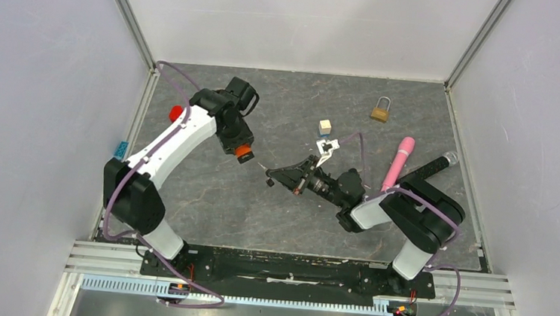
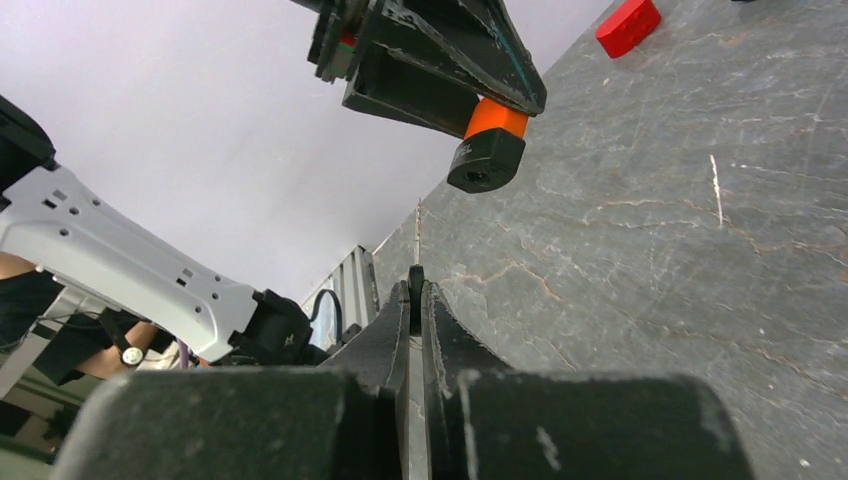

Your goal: Unlock with the key

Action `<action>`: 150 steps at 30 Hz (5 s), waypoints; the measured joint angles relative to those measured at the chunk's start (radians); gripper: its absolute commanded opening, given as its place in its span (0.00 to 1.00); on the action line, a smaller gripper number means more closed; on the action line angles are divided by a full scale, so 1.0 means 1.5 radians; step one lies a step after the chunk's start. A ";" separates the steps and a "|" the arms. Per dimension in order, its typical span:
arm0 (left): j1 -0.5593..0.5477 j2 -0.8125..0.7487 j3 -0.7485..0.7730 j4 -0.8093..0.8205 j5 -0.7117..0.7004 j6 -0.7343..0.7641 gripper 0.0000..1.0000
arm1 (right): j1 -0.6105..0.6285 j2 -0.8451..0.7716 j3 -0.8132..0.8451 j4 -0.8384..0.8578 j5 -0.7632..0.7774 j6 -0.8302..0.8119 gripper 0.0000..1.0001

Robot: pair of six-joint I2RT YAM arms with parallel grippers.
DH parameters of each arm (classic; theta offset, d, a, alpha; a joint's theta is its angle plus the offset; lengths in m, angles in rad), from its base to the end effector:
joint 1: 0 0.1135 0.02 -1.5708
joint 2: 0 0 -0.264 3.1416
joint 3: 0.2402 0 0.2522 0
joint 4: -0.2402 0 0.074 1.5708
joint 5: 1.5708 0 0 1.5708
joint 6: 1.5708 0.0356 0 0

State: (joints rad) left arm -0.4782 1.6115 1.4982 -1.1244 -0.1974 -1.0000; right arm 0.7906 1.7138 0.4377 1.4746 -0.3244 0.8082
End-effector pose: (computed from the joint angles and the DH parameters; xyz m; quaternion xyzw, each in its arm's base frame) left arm 0.2842 -0.1395 0.3063 -0.2689 0.9439 -0.0393 0.1874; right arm 0.1972 0.2154 0.1791 -0.1194 0.6263 0.6187 0.4589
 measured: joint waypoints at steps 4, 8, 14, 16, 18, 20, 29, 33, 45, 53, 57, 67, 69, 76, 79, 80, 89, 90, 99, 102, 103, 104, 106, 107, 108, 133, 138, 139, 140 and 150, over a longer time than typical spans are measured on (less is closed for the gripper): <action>-0.001 -0.030 0.000 0.023 0.038 -0.025 0.02 | 0.006 0.011 0.020 0.002 0.013 0.016 0.00; -0.002 -0.049 -0.012 0.046 0.075 -0.047 0.03 | 0.008 0.011 0.020 0.003 0.039 0.027 0.00; -0.002 -0.071 -0.078 0.084 0.117 -0.090 0.02 | 0.013 -0.003 -0.011 0.002 0.075 0.040 0.00; -0.002 -0.072 -0.088 0.088 0.122 -0.099 0.03 | 0.013 -0.007 -0.014 0.000 0.082 0.042 0.00; -0.003 -0.074 -0.090 0.091 0.126 -0.109 0.02 | 0.013 -0.008 -0.014 -0.001 0.084 0.043 0.00; -0.003 -0.078 -0.091 0.094 0.127 -0.115 0.02 | 0.013 -0.008 -0.015 -0.001 0.086 0.048 0.00; -0.003 -0.086 -0.091 0.098 0.127 -0.127 0.02 | 0.023 -0.008 -0.019 0.004 0.087 0.068 0.00; -0.003 -0.086 -0.091 0.098 0.127 -0.129 0.02 | 0.029 -0.008 -0.020 0.004 0.088 0.070 0.00; -0.005 -0.086 -0.091 0.098 0.125 -0.134 0.02 | 0.030 -0.008 -0.023 -0.016 0.098 0.073 0.00; -0.013 -0.086 -0.091 0.098 0.125 -0.135 0.02 | 0.030 -0.004 -0.023 -0.019 0.098 0.079 0.00; -0.017 -0.086 -0.091 0.098 0.120 -0.135 0.02 | 0.030 0.002 -0.023 -0.016 0.098 0.084 0.00; -0.025 -0.086 -0.091 0.098 0.115 -0.135 0.02 | 0.030 0.002 -0.024 -0.001 0.110 0.098 0.00; -0.027 -0.086 -0.091 0.098 0.113 -0.135 0.02 | 0.030 0.002 -0.028 0.003 0.112 0.100 0.00; -0.038 -0.086 -0.091 0.098 0.108 -0.139 0.02 | 0.030 0.002 -0.035 0.007 0.123 0.106 0.00; -0.046 -0.086 -0.091 0.098 0.098 -0.145 0.02 | 0.030 0.002 -0.042 0.008 0.129 0.113 0.00; -0.048 -0.086 -0.091 0.098 0.097 -0.146 0.02 | 0.030 0.002 -0.042 0.009 0.129 0.115 0.00; -0.089 -0.086 -0.115 0.122 0.055 -0.197 0.02 | 0.030 0.002 -0.069 0.012 0.148 0.155 0.00; -0.097 -0.087 -0.120 0.125 0.048 -0.206 0.02 | 0.030 0.002 -0.070 0.011 0.149 0.158 0.00; -0.150 -0.093 -0.148 0.146 -0.005 -0.274 0.02 | 0.030 0.008 -0.081 0.013 0.157 0.160 0.00; -0.165 -0.093 -0.151 0.146 -0.031 -0.291 0.02 | 0.030 0.011 -0.081 0.013 0.159 0.159 0.00; -0.171 -0.093 -0.153 0.148 -0.036 -0.298 0.02 | 0.030 0.011 -0.081 0.013 0.162 0.158 0.00; -0.177 -0.093 -0.153 0.149 -0.045 -0.303 0.02 | 0.030 0.011 -0.082 0.013 0.163 0.158 0.00; -0.185 -0.093 -0.154 0.149 -0.056 -0.310 0.02 | 0.029 0.011 -0.085 0.014 0.163 0.158 0.00; -0.189 -0.093 -0.154 0.149 -0.063 -0.311 0.02 | 0.028 0.011 -0.085 0.014 0.163 0.158 0.00; -0.193 -0.093 -0.154 0.150 -0.069 -0.313 0.02 | 0.027 0.011 -0.086 0.014 0.162 0.158 0.00; -0.215 -0.237 -0.337 0.441 -0.059 -0.172 0.02 | -0.091 0.040 -0.074 0.019 -0.031 0.371 0.00; -0.216 -0.282 -0.355 0.481 -0.043 -0.114 0.03 | -0.100 0.010 -0.070 0.019 -0.059 0.384 0.00; -0.217 -0.289 -0.355 0.482 -0.043 -0.106 0.03 | -0.101 0.007 -0.068 0.019 -0.063 0.384 0.00; -0.218 -0.297 -0.355 0.482 -0.043 -0.096 0.04 | -0.102 0.006 -0.065 0.019 -0.069 0.384 0.00; -0.227 -0.345 -0.360 0.472 -0.040 -0.024 0.02 | -0.108 0.010 -0.050 0.017 -0.107 0.326 0.49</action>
State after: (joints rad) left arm -0.8192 1.0939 0.9577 -0.4168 -0.2581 -1.0367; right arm 0.6289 1.7294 0.3626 1.5002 -0.4843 1.2972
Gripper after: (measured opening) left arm 0.469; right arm 0.415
